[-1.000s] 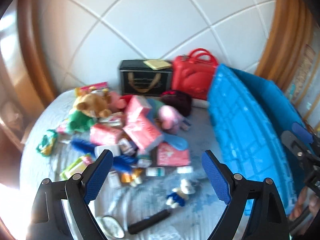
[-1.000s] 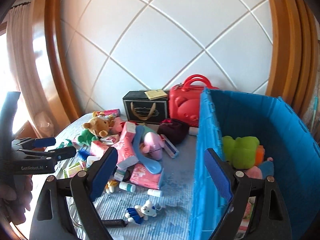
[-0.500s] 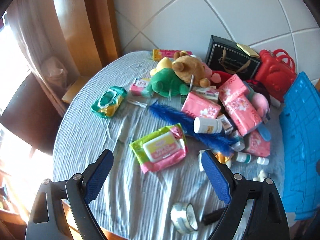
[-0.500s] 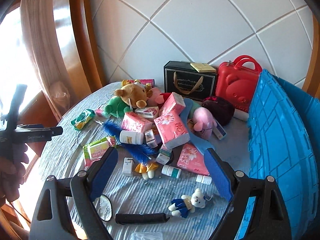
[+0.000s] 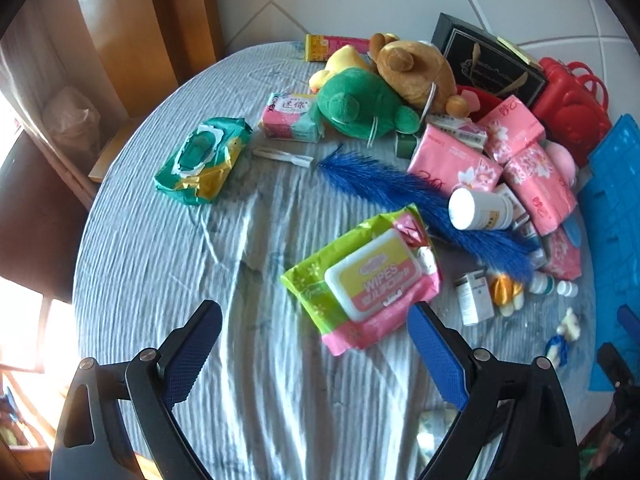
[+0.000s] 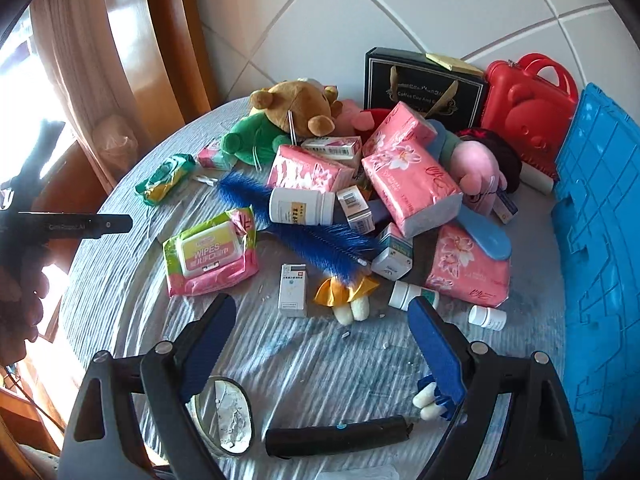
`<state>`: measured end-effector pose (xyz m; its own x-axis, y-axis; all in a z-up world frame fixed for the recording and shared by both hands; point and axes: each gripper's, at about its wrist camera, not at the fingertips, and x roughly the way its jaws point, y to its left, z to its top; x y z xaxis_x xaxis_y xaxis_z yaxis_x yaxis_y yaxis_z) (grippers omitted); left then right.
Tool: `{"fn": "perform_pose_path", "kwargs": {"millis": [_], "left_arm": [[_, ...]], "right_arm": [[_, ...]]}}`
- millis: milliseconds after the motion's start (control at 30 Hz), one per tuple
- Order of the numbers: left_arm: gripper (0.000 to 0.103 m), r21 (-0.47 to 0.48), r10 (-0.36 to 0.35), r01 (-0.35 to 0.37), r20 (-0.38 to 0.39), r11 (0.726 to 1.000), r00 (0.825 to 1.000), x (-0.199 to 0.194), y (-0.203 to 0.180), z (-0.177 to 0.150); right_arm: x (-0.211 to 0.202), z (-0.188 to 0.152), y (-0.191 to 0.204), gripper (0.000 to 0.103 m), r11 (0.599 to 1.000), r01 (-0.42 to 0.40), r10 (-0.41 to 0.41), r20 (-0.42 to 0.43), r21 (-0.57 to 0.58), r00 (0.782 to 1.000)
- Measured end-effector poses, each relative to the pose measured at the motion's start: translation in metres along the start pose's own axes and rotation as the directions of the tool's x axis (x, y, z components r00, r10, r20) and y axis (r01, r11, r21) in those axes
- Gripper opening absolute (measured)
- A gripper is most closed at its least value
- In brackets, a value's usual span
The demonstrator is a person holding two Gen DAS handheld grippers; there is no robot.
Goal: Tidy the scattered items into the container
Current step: 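Move left tool to the green-pink WIPES pack while right tool reaches the white medicine box, then close left tool on the WIPES pack edge while right tool grasps the white medicine box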
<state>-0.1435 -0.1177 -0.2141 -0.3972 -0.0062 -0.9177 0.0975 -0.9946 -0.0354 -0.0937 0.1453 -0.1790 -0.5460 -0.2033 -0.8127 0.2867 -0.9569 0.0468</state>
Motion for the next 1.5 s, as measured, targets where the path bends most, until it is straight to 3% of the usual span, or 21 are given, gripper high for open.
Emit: {"fn": "perform_pose_path", "kwargs": {"millis": [200,333,767,1033,1200,1367,1400,1500], "left_arm": [[0.095,0.145,-0.046,0.048,-0.014,0.988,0.999,0.064,-0.013,0.001],[0.095,0.271,-0.054,0.065,-0.049,0.960,0.997,0.100,-0.028,-0.001],[0.102,0.422,-0.135,0.165,-0.098,0.891,0.986,0.130,-0.040,0.001],[0.103,0.494,-0.155,0.188,-0.107,0.849,0.982,0.134,-0.047,0.002],[0.102,0.469,-0.195,0.249,-0.160,0.847,0.968,0.142,-0.044,0.009],[0.089,0.442,-0.248,0.315,-0.204,0.840,0.947,0.140,-0.043,0.010],[0.088,0.436,-0.255,0.323,-0.209,0.840,0.944,0.140,-0.043,0.010],[0.085,0.421,-0.272,0.345,-0.226,0.839,0.936,0.139,-0.041,0.009]], "right_arm": [[0.079,-0.013,0.021,0.088,1.000,0.024,-0.025,-0.086,-0.020,0.996],[0.119,-0.022,0.026,0.088,0.999,0.031,-0.034,-0.145,-0.020,0.989],[0.153,-0.018,0.041,0.088,0.999,0.021,-0.026,-0.153,-0.037,0.988],[0.161,-0.021,0.047,0.088,0.999,0.020,-0.028,-0.171,-0.047,0.985],[0.167,-0.017,0.048,0.088,0.999,0.021,-0.028,-0.168,-0.044,0.985],[0.174,-0.013,0.050,0.088,0.999,0.022,-0.030,-0.168,-0.049,0.985],[0.174,-0.013,0.050,0.087,0.998,0.024,-0.033,-0.169,-0.053,0.985],[0.177,-0.013,0.049,0.072,0.998,0.026,-0.036,-0.183,-0.055,0.982]]}}
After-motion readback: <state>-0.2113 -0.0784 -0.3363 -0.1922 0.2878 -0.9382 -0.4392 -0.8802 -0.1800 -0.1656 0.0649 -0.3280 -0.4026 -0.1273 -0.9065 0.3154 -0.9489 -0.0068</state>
